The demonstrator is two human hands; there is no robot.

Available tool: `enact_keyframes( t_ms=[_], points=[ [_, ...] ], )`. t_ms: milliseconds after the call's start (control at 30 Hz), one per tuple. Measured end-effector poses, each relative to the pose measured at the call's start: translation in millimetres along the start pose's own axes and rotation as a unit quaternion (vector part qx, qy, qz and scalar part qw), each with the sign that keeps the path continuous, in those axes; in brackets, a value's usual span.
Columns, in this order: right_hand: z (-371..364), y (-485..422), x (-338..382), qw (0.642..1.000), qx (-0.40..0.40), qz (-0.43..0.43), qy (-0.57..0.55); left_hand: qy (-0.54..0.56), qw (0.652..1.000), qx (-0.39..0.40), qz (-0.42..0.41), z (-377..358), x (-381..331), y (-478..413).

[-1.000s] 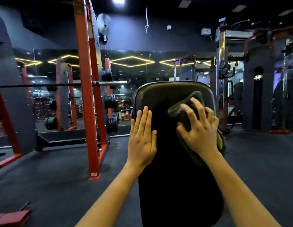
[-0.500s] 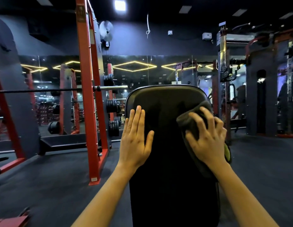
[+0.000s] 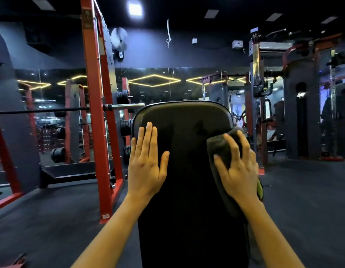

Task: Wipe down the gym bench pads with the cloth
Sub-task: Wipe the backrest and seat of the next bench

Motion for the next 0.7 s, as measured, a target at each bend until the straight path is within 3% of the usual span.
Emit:
enact_keyframes(
  t_ms=[133, 233, 400, 533, 600, 700],
  points=[
    [17.7, -52.6, 2.8, 0.995, -0.004, -0.079, -0.064, 0.000, 1.000, -0.001, 0.006, -0.6, -0.1, 0.7],
    [33.3, -97.5, 25.9, 0.994, -0.004, -0.104, -0.019, -0.004, 1.000, -0.003, 0.007, -0.1, -0.6, 1.3],
    [8.9, -92.0, 106.3, 0.994, 0.002, 0.039, 0.099, 0.016, 1.000, -0.008, -0.004, 3.3, -0.6, 0.8],
    [-12.6, -19.6, 89.5, 0.993, -0.017, 0.064, 0.093, 0.026, 1.000, -0.013, -0.012, 2.5, 0.5, 1.4],
    [-3.6, -22.7, 62.4, 0.997, -0.028, 0.009, 0.075, 0.026, 1.000, -0.015, -0.007, 2.5, -0.1, 2.1],
    [19.5, -64.0, 29.9, 0.984, -0.026, -0.173, -0.022, 0.031, 0.999, -0.016, -0.007, 2.8, 0.1, 2.5]
  ],
)
Point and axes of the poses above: each hand's wrist, its own y-axis away from the middle knuckle, its own z-axis out of the back of the hand, x = y × z, the point moved 8 cm from there along -y, towards the middle knuckle, and after that the axes turned 15 degrees about x, right-handed, at the moved point
